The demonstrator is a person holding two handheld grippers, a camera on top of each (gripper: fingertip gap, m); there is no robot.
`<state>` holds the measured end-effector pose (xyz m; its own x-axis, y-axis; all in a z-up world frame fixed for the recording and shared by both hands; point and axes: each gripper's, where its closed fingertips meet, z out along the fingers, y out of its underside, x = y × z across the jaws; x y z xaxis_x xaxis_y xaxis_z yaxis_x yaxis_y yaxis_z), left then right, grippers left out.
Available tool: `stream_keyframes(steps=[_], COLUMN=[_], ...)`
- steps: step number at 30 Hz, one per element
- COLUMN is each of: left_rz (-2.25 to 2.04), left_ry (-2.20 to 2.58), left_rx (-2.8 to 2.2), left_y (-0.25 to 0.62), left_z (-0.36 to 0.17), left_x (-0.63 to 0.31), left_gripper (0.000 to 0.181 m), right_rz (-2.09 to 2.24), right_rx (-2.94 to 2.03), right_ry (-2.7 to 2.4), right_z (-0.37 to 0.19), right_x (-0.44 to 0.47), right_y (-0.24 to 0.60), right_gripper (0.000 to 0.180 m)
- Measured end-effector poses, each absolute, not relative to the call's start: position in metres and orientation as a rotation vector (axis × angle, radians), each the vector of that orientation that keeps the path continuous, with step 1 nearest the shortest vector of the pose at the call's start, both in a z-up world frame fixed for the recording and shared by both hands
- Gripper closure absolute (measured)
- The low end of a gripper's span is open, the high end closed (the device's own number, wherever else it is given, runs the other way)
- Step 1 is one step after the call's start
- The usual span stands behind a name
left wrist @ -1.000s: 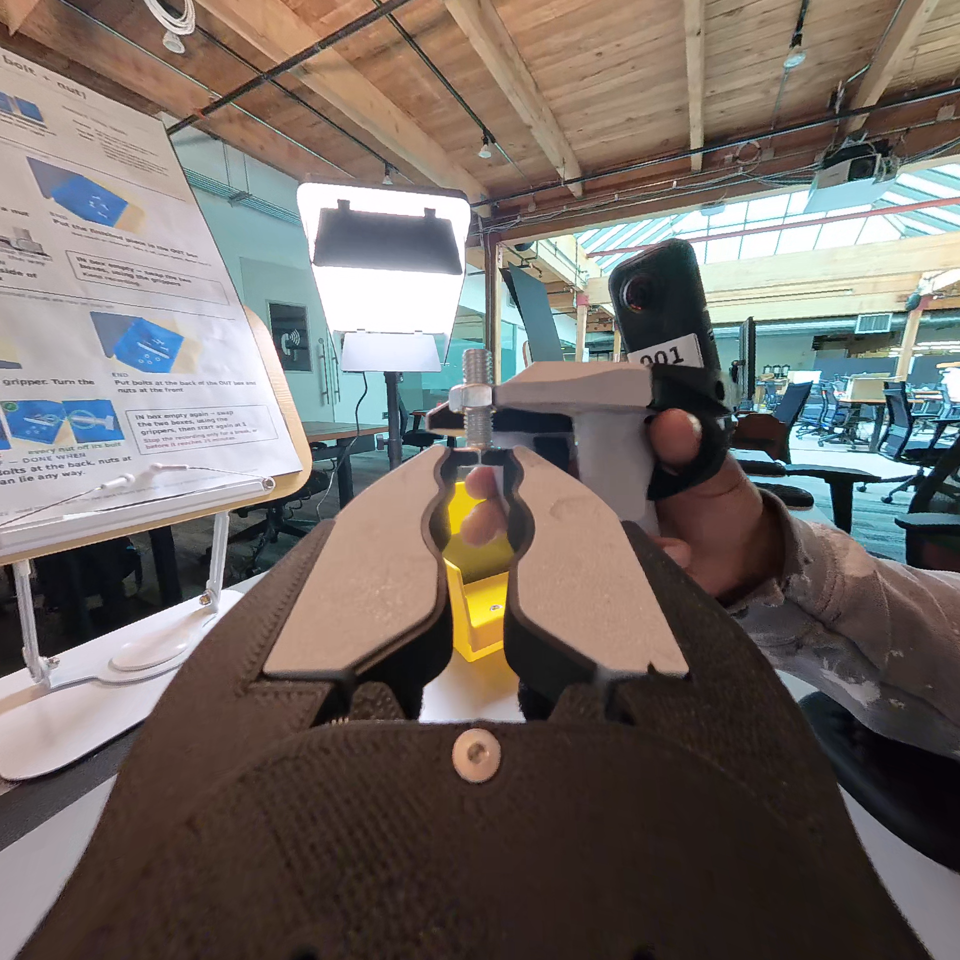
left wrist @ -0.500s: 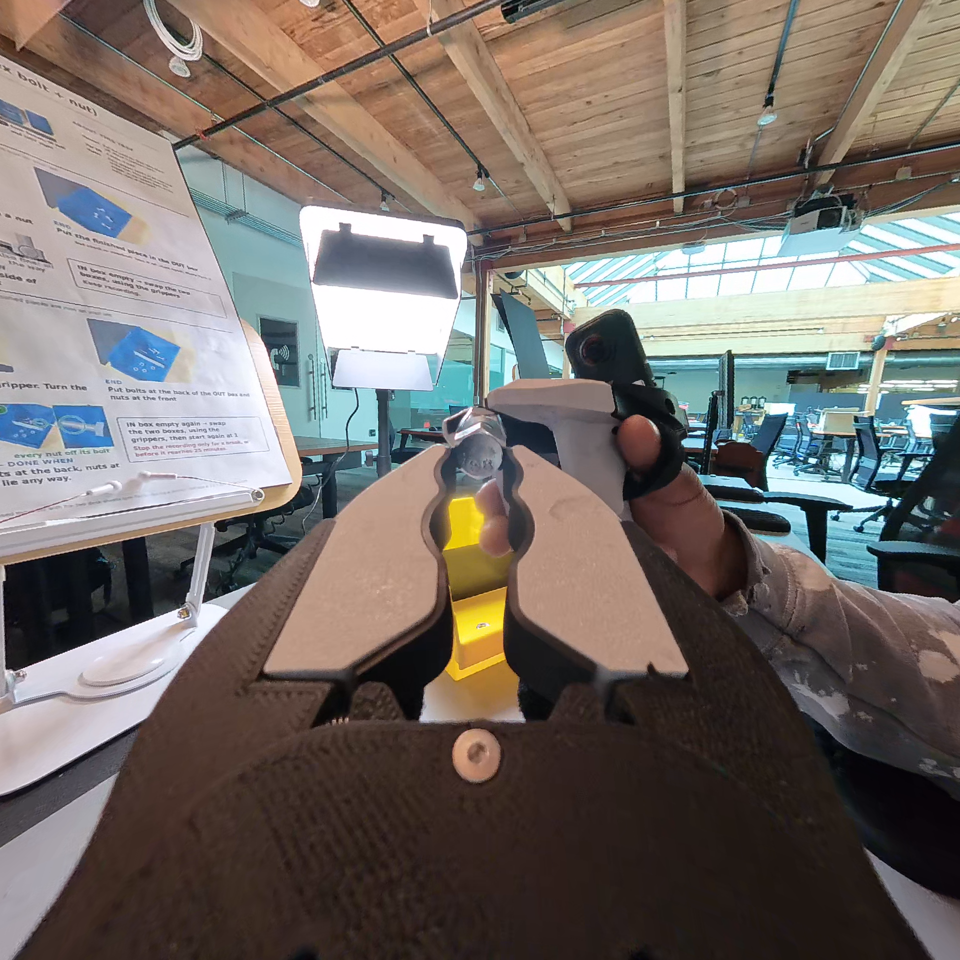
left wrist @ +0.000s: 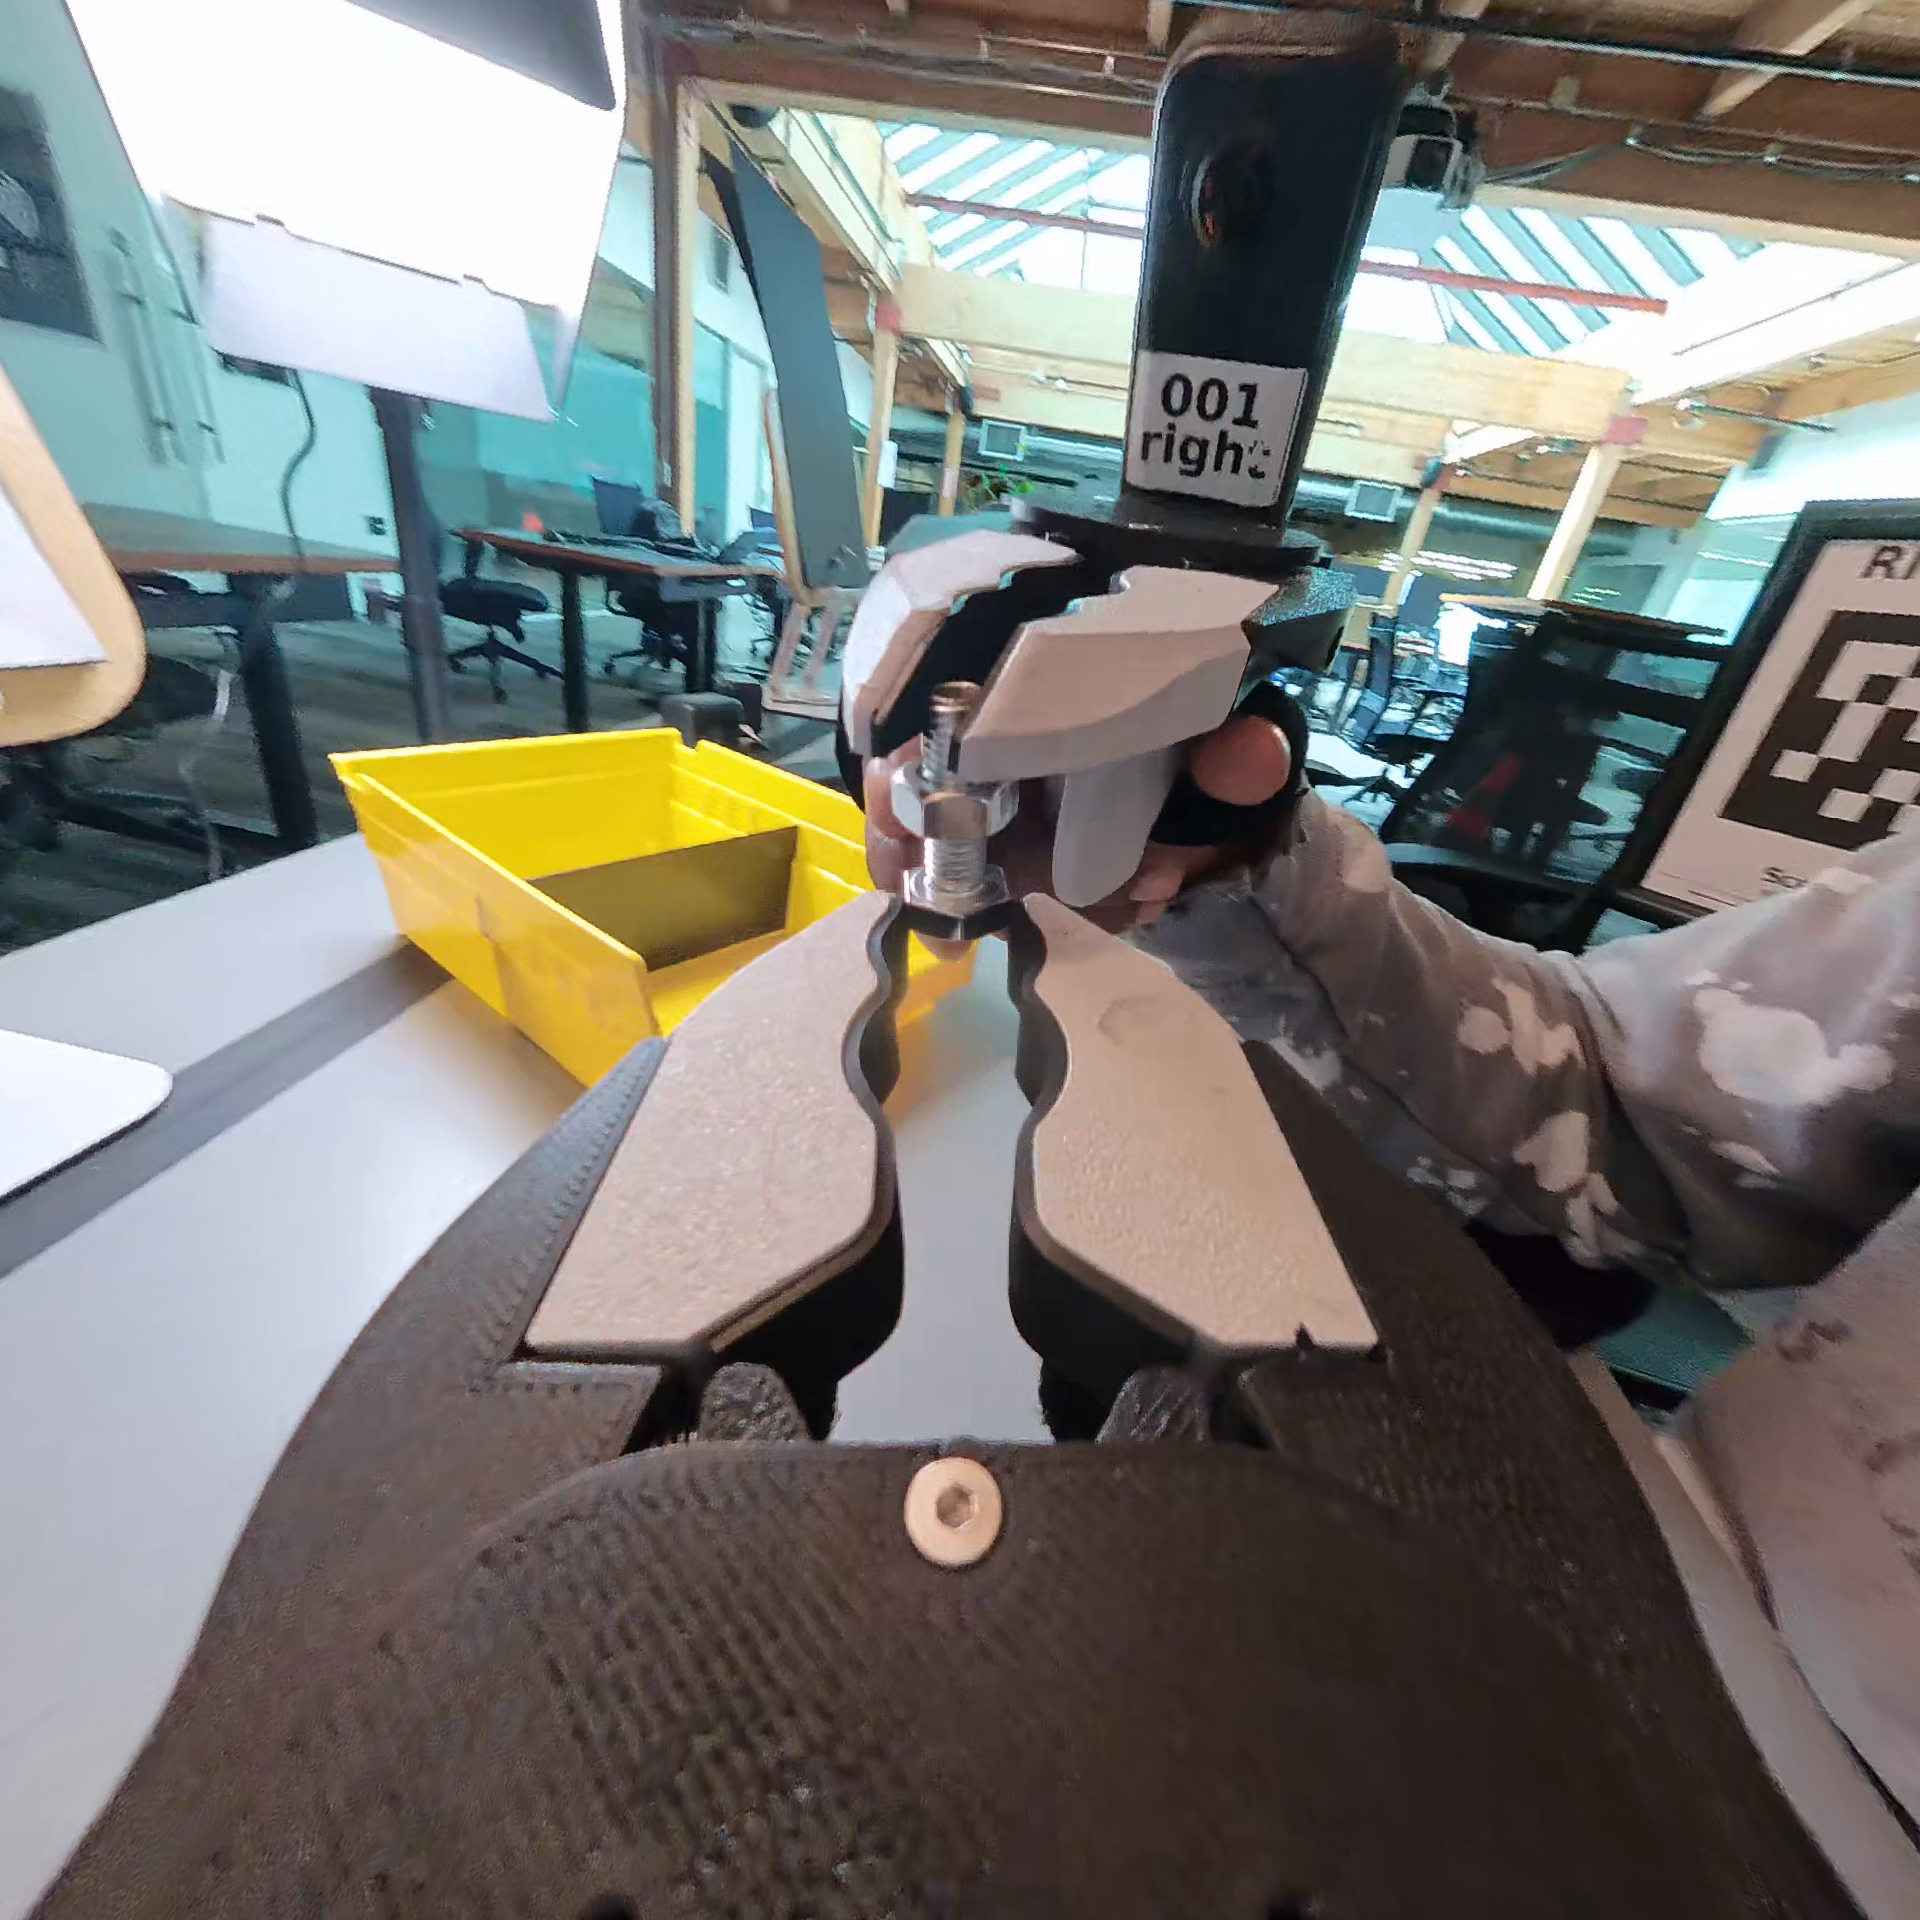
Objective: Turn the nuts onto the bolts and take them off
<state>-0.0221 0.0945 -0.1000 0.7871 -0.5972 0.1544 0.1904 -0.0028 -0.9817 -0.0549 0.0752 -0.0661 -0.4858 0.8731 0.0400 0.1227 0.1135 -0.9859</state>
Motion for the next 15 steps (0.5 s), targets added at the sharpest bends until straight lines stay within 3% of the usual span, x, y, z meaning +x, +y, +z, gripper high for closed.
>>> stream_keyframes(steps=[15], left_rz=[-0.634], left_ry=[0.307], left_rx=[-1.411], left_y=[0.094], left_z=[-0.090], left_x=[-0.030], left_gripper=[0.161], right_rz=[1.467], right_rx=[-0.958], right_ry=[-1.658], right_z=[-0.061], right_x=[-0.061], right_y=[0.073], right_gripper=[0.170])
